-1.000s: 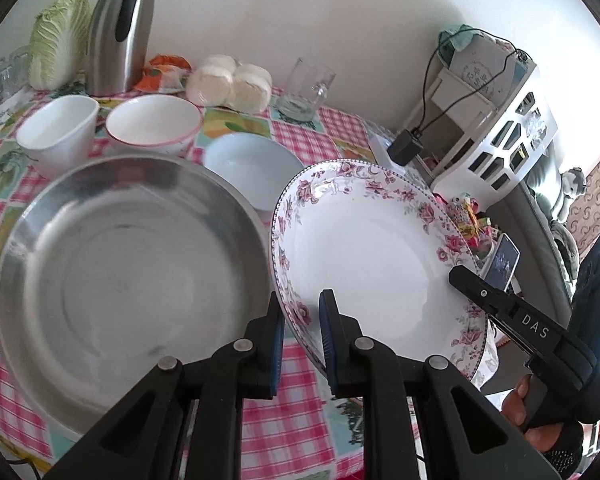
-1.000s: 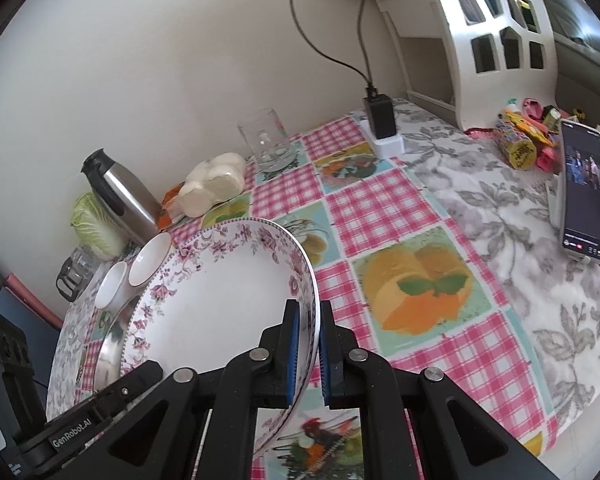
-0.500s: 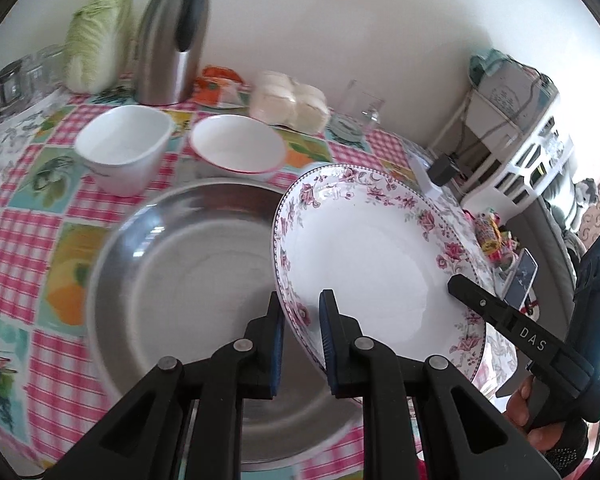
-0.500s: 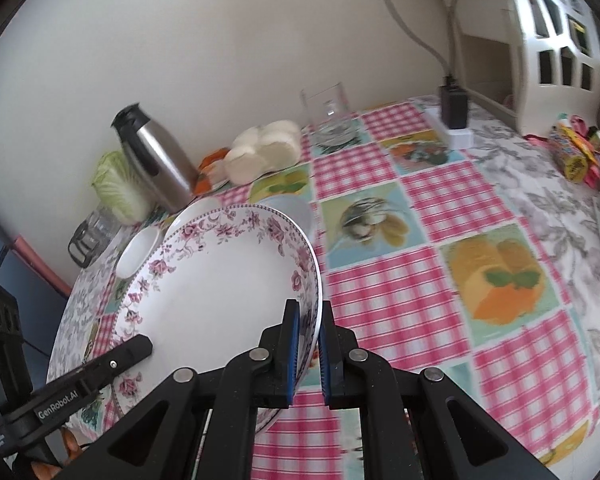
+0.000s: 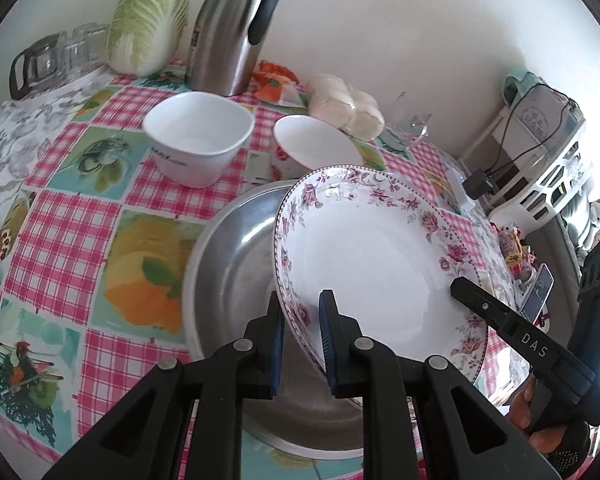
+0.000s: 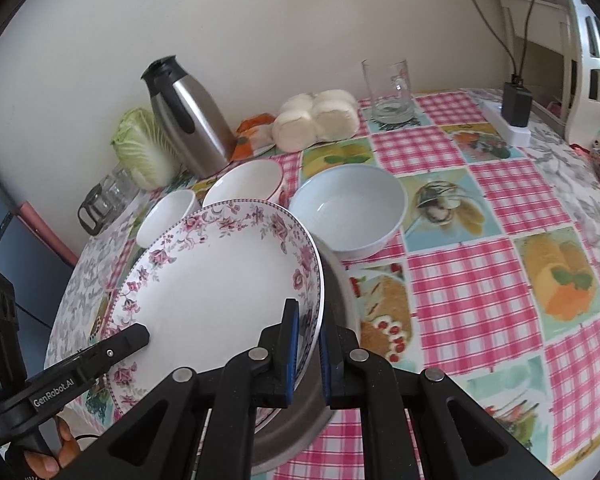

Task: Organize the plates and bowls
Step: 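Lower the pink floral plate into the steel plate with the right gripper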

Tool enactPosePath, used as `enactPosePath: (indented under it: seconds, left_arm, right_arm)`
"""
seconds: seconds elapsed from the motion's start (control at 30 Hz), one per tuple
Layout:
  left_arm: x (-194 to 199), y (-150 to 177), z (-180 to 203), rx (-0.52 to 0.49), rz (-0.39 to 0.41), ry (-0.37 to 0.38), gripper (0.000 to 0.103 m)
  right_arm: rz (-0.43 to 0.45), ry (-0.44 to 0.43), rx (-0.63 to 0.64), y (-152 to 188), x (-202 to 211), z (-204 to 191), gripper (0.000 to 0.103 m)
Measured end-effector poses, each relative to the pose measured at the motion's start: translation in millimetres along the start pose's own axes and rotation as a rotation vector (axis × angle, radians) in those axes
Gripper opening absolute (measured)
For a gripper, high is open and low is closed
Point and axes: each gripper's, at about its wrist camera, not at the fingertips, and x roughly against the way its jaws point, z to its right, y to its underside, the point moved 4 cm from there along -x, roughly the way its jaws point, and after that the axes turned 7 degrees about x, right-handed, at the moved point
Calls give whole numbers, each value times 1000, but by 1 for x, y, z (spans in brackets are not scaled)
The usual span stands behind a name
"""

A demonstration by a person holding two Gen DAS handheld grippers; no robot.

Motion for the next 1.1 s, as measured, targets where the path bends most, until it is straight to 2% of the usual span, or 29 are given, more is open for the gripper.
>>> enactPosePath:
  seconds: [0.53, 0.9, 1.1]
  left_arm:
    - [-30, 11, -20, 70, -117, -48, 18]
    - [-39, 10, -19, 43, -122, -91, 19]
    - [-40, 10, -15, -16, -114, -151, 24]
  right_arm:
    - [-112, 21, 12, 14, -33, -2, 10]
    - [-138, 40, 54, 17, -43, -7, 12]
    - [-153, 69, 105, 18, -46, -11, 14]
